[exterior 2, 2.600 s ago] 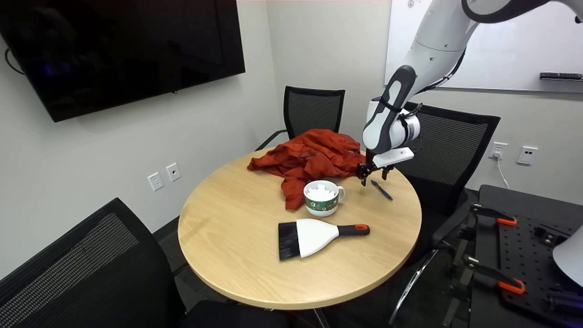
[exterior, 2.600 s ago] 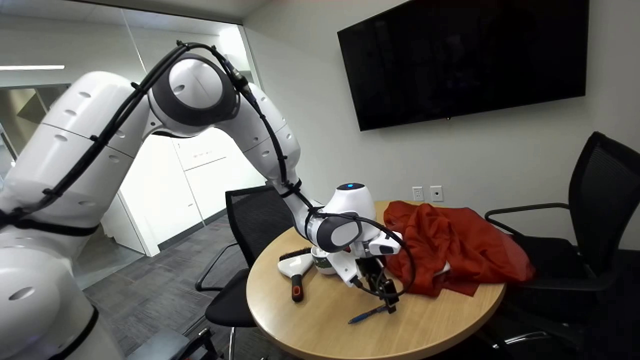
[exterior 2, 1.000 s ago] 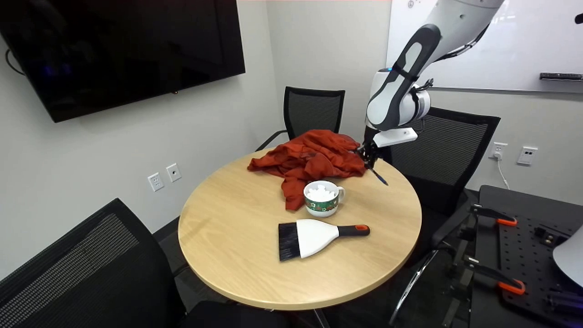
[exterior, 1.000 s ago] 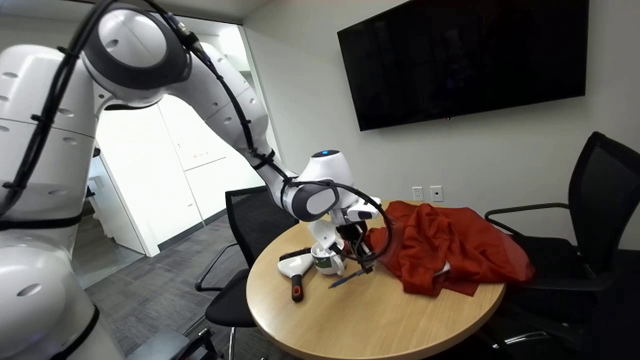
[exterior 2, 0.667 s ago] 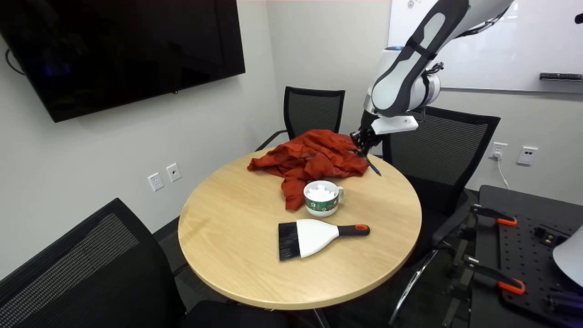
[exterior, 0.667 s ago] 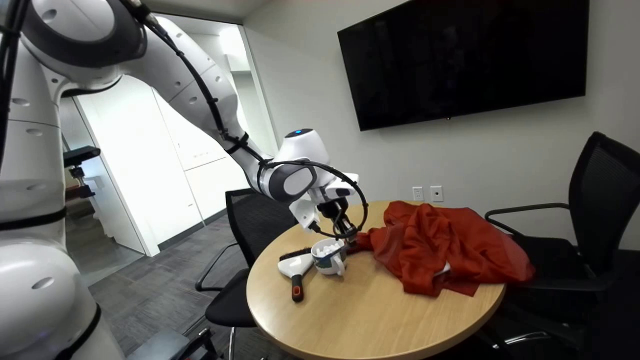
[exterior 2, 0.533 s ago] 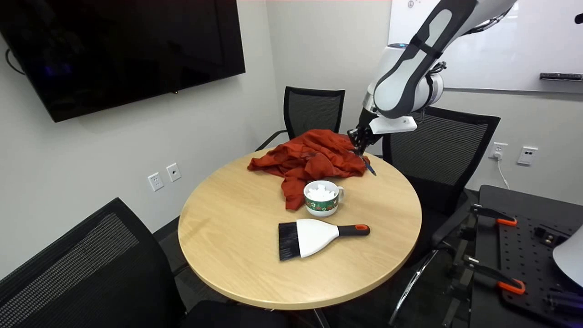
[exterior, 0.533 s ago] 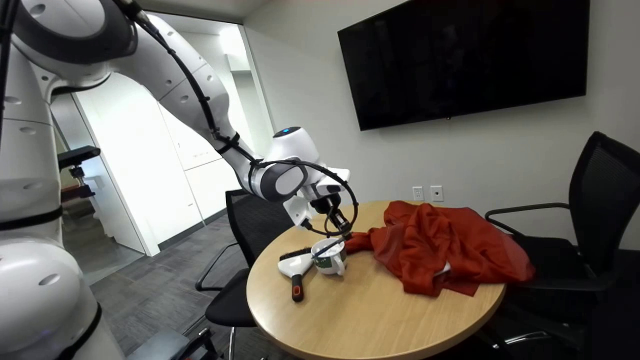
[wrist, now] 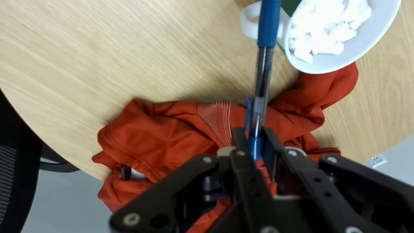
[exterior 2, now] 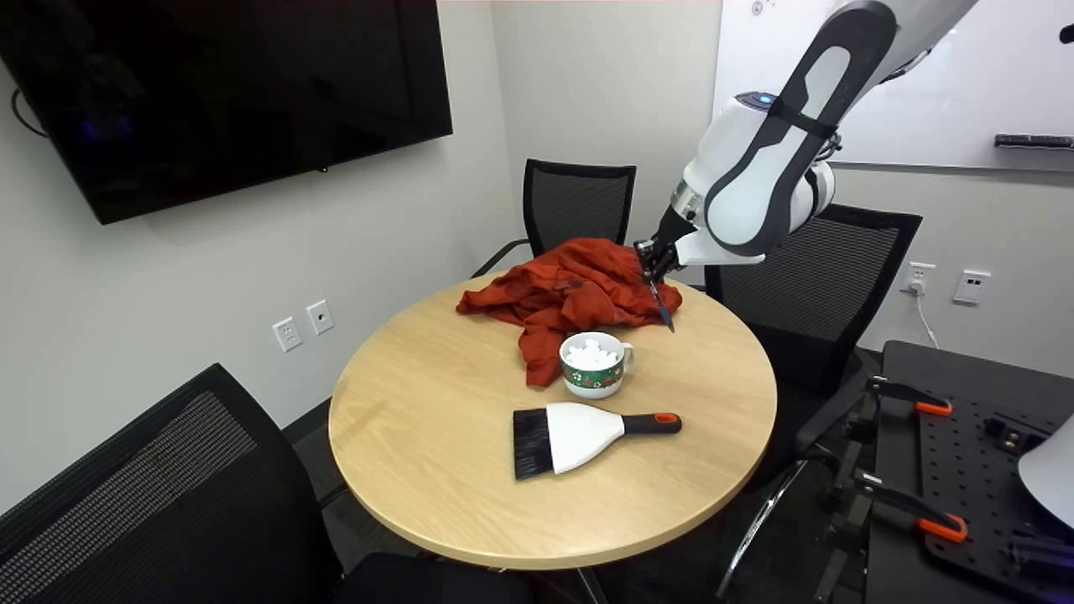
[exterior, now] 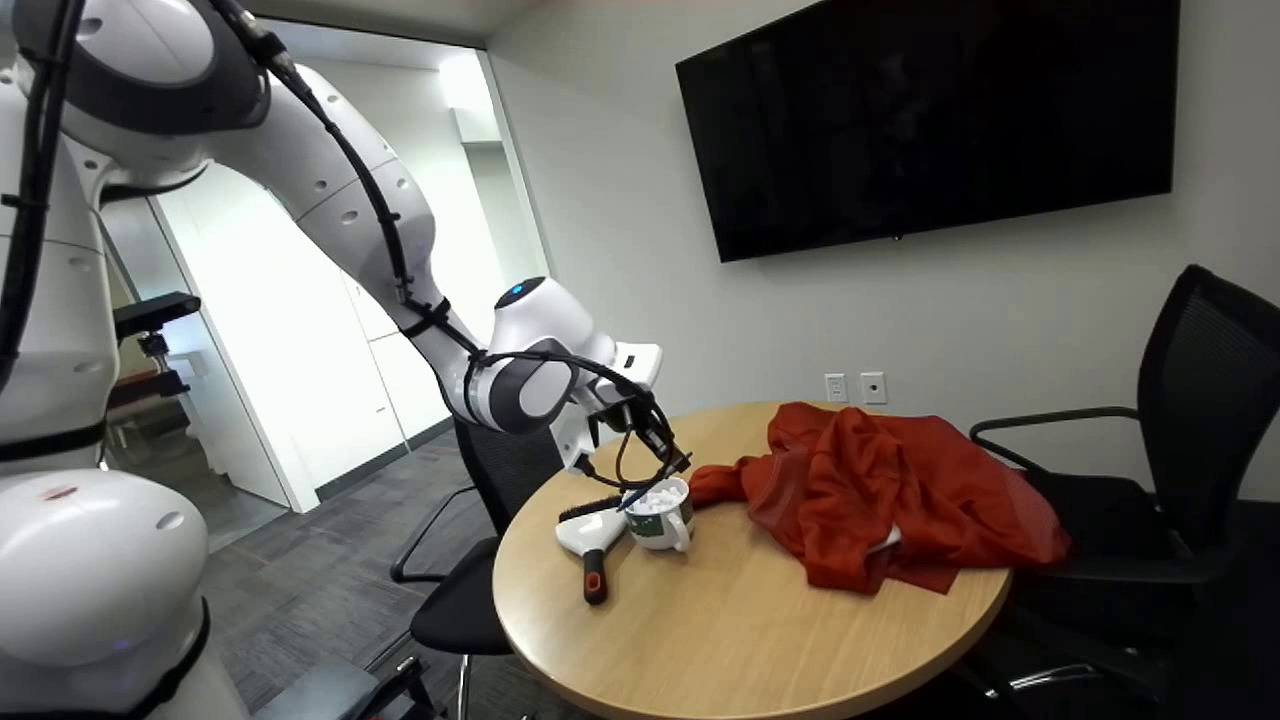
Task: Use the pen to stir in the pot
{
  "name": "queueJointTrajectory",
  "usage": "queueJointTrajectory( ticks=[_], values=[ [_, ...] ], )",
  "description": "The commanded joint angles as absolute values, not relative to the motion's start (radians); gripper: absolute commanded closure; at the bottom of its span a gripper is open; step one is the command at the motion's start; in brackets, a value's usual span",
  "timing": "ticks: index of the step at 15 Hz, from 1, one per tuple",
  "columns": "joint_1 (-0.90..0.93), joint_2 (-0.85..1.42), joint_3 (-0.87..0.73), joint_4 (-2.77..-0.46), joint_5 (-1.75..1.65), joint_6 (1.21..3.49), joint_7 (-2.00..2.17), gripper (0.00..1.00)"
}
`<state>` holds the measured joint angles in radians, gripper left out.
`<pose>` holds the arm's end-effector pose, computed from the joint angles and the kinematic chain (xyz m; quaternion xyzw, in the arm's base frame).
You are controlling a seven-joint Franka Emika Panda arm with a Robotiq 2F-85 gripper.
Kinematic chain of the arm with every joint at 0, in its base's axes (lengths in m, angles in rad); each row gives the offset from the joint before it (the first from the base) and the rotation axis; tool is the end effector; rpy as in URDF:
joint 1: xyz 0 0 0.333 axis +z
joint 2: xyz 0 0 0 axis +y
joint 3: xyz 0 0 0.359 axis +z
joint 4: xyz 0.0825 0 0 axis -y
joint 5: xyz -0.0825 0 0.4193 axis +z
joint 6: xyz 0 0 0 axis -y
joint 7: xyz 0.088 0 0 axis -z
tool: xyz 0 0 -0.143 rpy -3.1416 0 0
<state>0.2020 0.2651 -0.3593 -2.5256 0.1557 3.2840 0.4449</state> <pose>0.5315 -0.1056 0.2185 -0.9033 0.3434 -0.2570 0.0025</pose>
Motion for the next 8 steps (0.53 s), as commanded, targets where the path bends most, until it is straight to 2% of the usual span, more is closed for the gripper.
queueJointTrajectory(
  ticks=[1, 2, 3, 4, 8],
  values=[
    [0.201, 0.266, -0.358, -2.525, 0.156, 3.284, 0.445, 0.83],
    [0.199, 0.267, -0.358, -2.525, 0.156, 3.284, 0.445, 0.83],
    [0.198, 0.267, -0.358, -2.525, 0.156, 3.284, 0.445, 0.96],
    [0.195, 0.277, -0.348, -2.516, 0.165, 3.282, 0.459, 0.96],
    [0.369, 0.351, -0.491, -2.485, 0.241, 3.382, 0.467, 0.96]
  ],
)
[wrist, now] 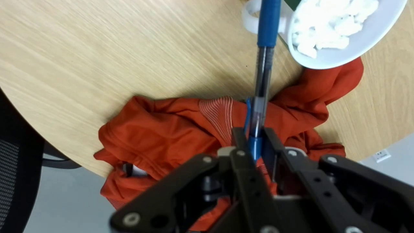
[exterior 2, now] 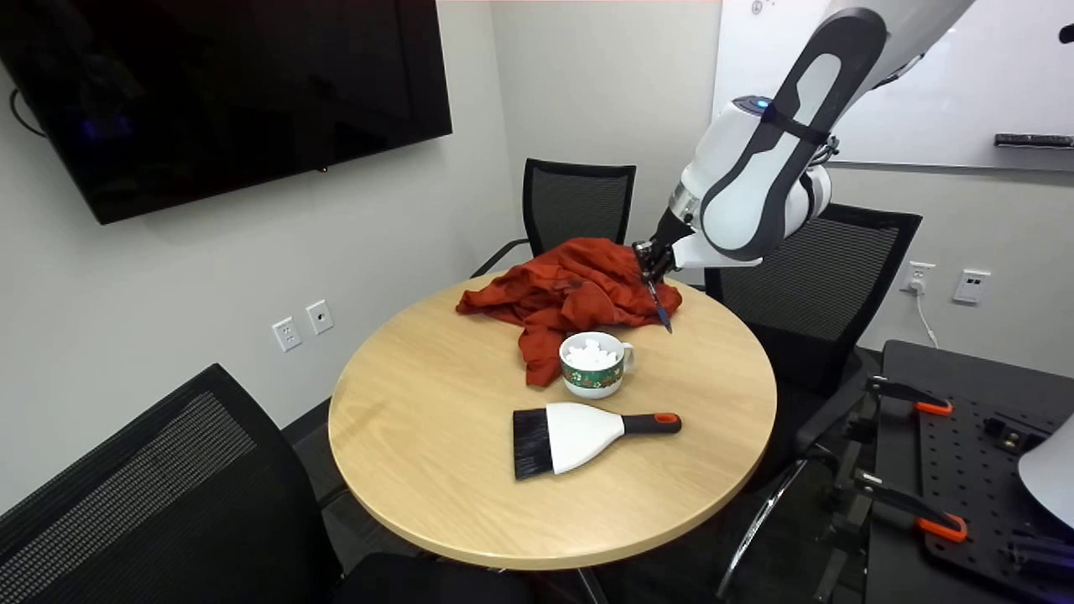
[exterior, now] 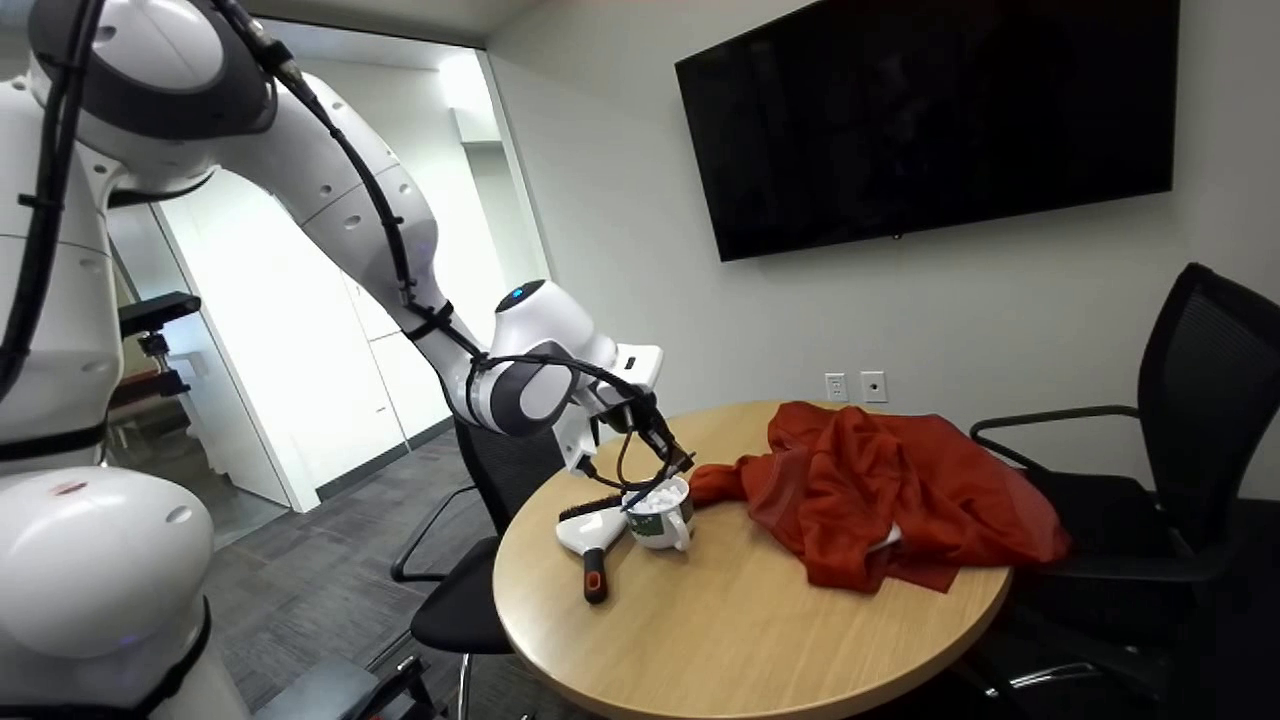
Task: Use the pen to stir in the pot
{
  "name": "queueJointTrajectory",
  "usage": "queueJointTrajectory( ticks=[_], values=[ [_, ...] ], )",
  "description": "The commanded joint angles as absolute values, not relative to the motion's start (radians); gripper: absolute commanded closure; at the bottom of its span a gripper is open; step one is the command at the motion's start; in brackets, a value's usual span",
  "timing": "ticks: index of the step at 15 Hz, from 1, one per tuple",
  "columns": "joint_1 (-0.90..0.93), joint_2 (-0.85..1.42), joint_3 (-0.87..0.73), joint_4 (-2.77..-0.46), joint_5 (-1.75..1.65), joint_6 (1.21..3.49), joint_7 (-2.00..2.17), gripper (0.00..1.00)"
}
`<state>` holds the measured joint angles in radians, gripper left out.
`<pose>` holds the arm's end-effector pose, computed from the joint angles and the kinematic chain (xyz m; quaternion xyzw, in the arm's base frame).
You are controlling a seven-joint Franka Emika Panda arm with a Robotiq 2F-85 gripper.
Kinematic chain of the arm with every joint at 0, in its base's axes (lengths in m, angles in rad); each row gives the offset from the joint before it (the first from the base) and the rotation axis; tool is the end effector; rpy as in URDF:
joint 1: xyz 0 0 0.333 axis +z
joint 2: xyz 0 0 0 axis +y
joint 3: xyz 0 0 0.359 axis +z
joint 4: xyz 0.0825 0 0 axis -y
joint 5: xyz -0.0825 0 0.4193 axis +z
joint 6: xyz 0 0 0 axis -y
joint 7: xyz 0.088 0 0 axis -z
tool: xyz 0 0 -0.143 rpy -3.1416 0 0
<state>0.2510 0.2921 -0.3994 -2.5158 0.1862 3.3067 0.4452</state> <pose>0.5350 -0.1058 0.2147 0.8990 -0.3488 0.2649 0.0040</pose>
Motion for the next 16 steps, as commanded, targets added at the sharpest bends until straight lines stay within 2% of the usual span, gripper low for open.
queueJointTrajectory(
  ticks=[1, 5, 6, 10, 16],
  values=[
    [0.419, 0.381, -0.528, -2.475, 0.272, 3.419, 0.462, 0.96],
    [0.616, 0.493, -0.648, -2.447, 0.428, 3.515, 0.445, 0.96],
    [0.711, 0.512, -0.726, -2.404, 0.479, 3.462, 0.434, 0.96],
    [0.913, 0.634, -0.874, -2.352, 0.605, 3.463, 0.463, 0.96],
    [1.039, 0.814, -0.947, -2.321, 0.728, 3.463, 0.474, 0.96]
  ],
)
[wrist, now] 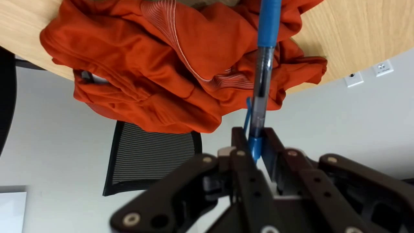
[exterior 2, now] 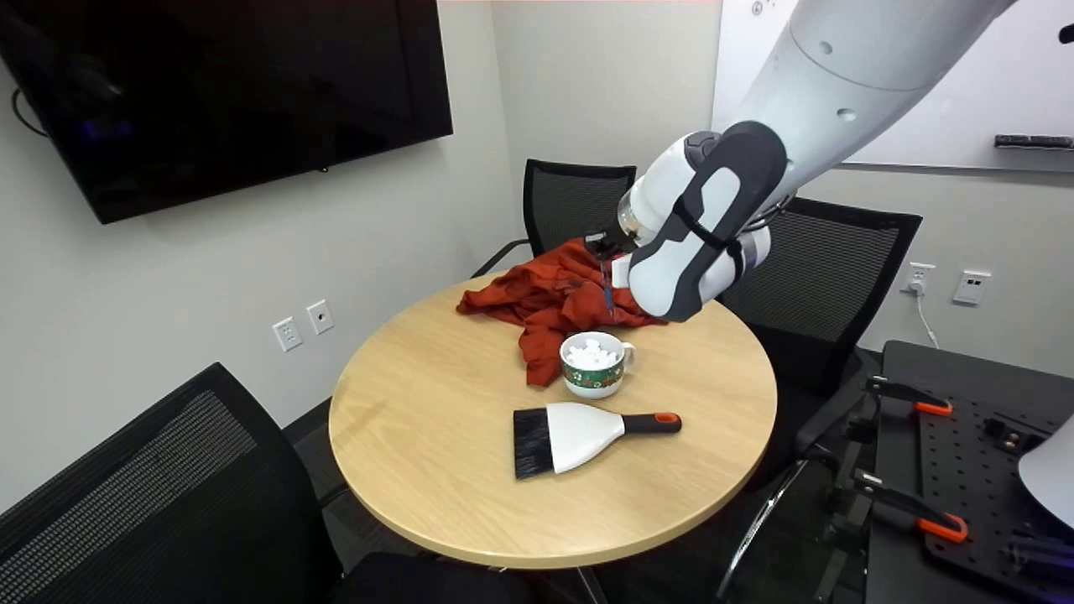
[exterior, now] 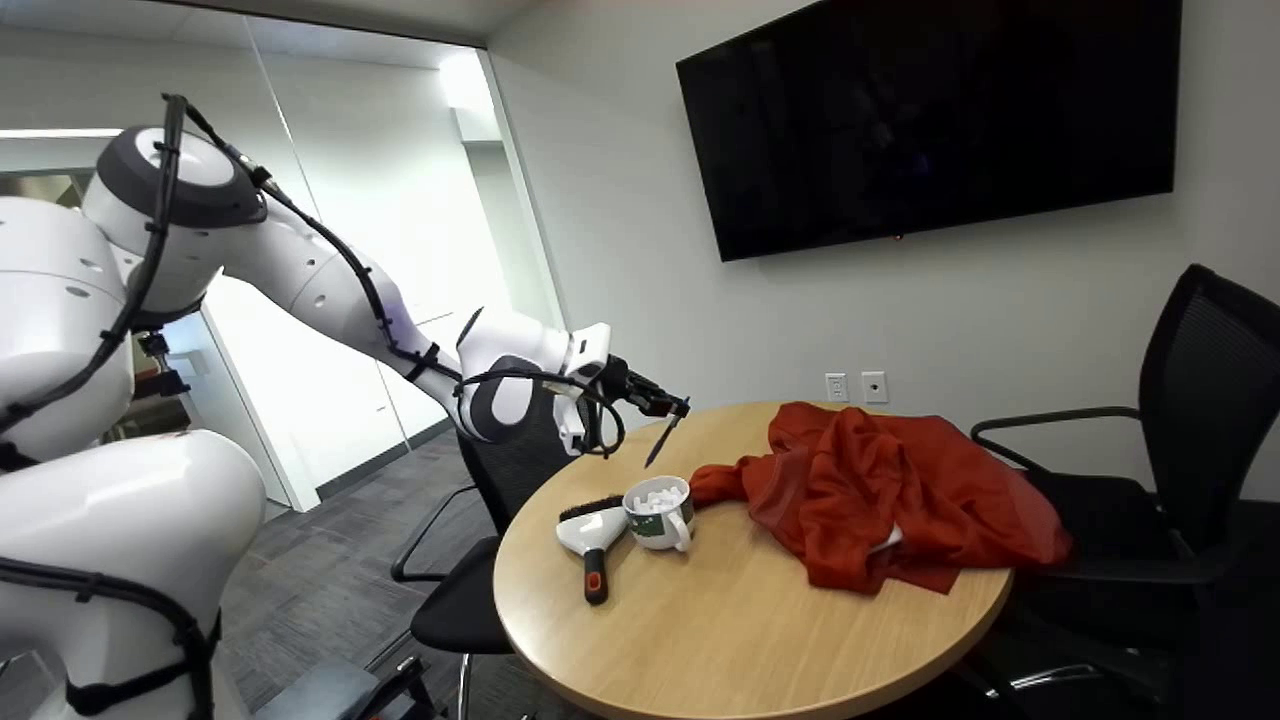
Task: Use the pen to stir in the pot
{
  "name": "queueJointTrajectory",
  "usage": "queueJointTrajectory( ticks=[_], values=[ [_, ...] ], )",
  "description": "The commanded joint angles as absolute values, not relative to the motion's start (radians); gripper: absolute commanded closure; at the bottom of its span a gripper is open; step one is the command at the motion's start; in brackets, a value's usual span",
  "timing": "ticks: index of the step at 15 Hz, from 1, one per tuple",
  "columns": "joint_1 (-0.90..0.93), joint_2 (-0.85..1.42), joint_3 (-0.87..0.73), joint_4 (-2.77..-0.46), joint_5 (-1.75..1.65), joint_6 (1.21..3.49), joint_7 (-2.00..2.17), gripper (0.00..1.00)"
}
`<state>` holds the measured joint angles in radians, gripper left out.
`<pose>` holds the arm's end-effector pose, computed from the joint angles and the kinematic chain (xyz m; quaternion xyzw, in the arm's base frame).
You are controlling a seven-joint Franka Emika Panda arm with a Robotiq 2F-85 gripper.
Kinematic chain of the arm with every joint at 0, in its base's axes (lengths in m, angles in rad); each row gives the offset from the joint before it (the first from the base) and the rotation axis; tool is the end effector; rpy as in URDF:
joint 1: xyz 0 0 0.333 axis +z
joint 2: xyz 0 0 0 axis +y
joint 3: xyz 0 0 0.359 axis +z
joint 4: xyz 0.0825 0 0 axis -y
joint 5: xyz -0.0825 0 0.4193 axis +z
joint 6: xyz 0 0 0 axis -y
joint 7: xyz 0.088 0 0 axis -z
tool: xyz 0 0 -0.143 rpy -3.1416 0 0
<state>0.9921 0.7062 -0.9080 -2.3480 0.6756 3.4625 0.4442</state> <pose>0.5948 -0.0255 0.2309 0.8317 -0.3372 0.4281 0.1059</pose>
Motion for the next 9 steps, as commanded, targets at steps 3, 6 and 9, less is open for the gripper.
queueJointTrajectory(
  ticks=[3, 6, 9],
  values=[
    [1.054, 0.887, -0.936, -2.293, 0.843, 3.463, 0.425, 0.96],
    [1.082, 0.968, -0.943, -2.275, 0.881, 3.463, 0.466, 0.96],
    [1.088, 1.023, -0.930, -2.253, 0.893, 3.463, 0.463, 0.96]
  ],
)
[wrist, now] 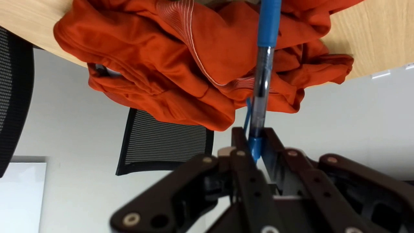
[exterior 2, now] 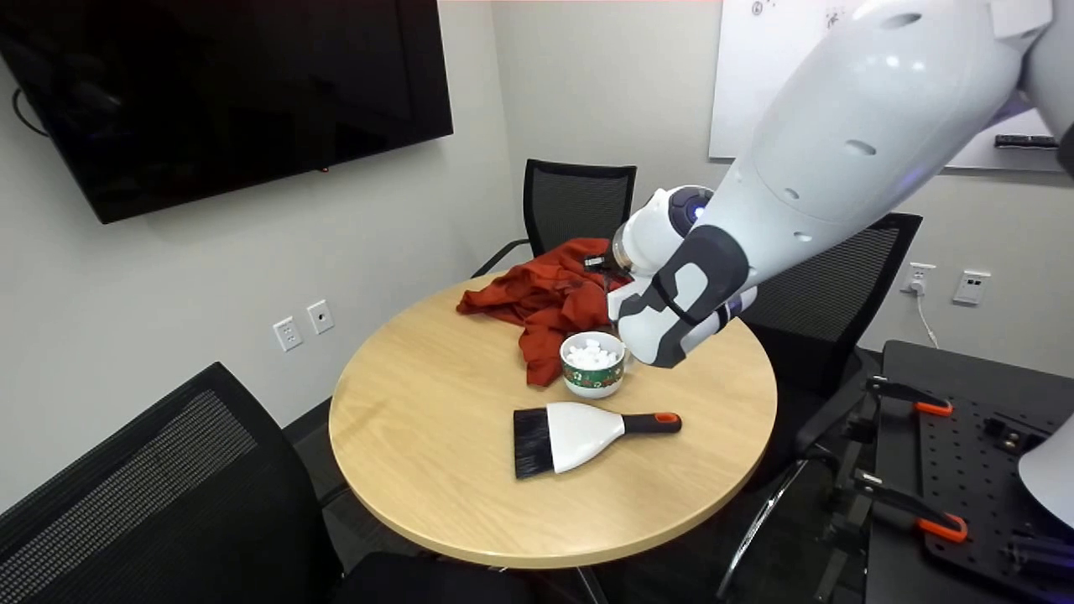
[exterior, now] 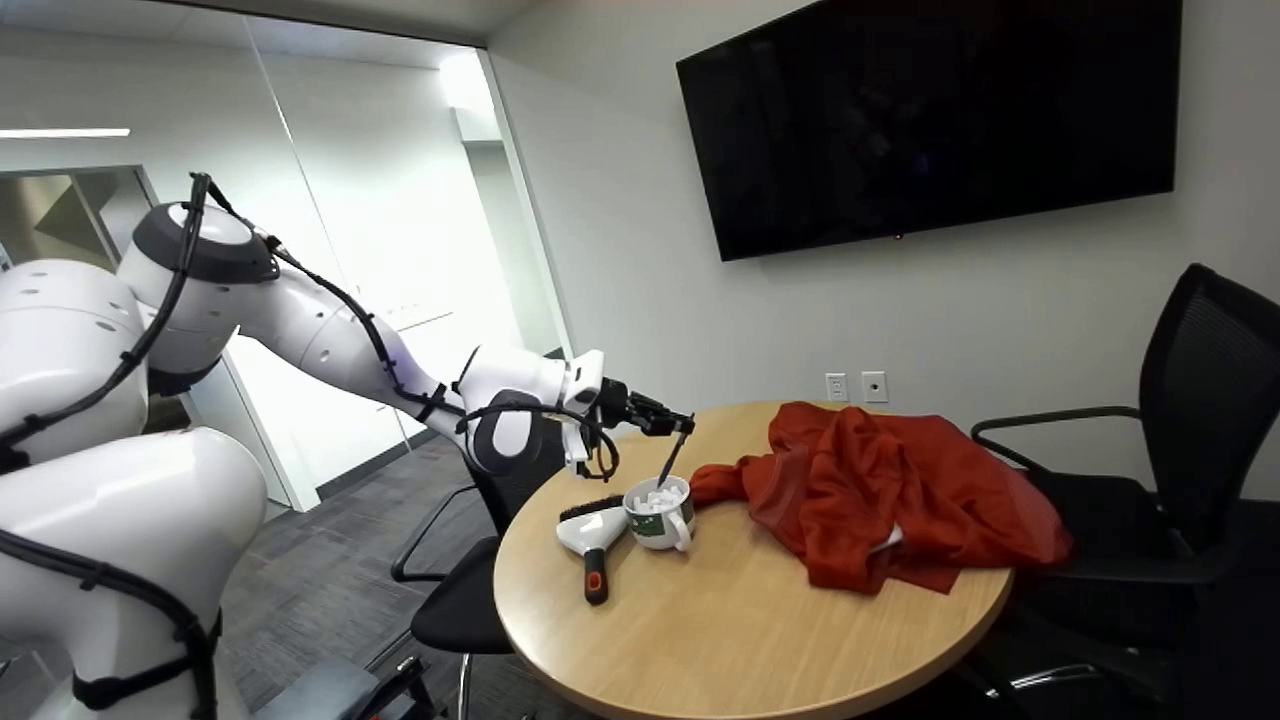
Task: Use the pen to stir in the pot
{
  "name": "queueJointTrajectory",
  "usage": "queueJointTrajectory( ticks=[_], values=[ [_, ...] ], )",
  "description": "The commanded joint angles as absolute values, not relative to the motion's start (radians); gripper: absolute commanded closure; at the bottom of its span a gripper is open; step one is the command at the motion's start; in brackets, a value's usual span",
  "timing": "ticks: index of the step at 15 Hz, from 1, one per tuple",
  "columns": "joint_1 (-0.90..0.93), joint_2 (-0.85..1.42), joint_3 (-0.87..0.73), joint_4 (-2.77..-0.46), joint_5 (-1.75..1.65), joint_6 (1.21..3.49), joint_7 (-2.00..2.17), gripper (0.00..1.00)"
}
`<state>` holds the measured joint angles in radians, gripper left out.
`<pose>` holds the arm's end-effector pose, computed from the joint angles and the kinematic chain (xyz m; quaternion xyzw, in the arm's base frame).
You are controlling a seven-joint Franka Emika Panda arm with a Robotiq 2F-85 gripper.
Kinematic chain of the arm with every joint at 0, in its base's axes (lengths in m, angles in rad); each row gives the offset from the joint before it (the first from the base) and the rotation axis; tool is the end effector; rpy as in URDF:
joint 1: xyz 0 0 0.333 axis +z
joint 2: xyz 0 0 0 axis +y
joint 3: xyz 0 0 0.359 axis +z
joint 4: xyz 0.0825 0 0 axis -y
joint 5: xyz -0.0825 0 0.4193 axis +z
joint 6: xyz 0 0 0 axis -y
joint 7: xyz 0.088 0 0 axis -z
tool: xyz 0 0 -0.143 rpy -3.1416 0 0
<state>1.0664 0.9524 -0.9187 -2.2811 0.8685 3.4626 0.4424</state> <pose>0.5968 -0.0129 0.1864 0.8113 -0.3302 0.4541 0.1626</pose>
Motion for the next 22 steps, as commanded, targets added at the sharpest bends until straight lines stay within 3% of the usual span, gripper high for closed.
queueJointTrajectory(
  ticks=[1, 22],
  values=[
    [1.089, 1.038, -0.926, -2.244, 0.892, 3.463, 0.463, 0.96],
    [1.115, 1.267, -0.859, -2.073, 0.869, 3.463, 0.533, 0.96]
  ],
)
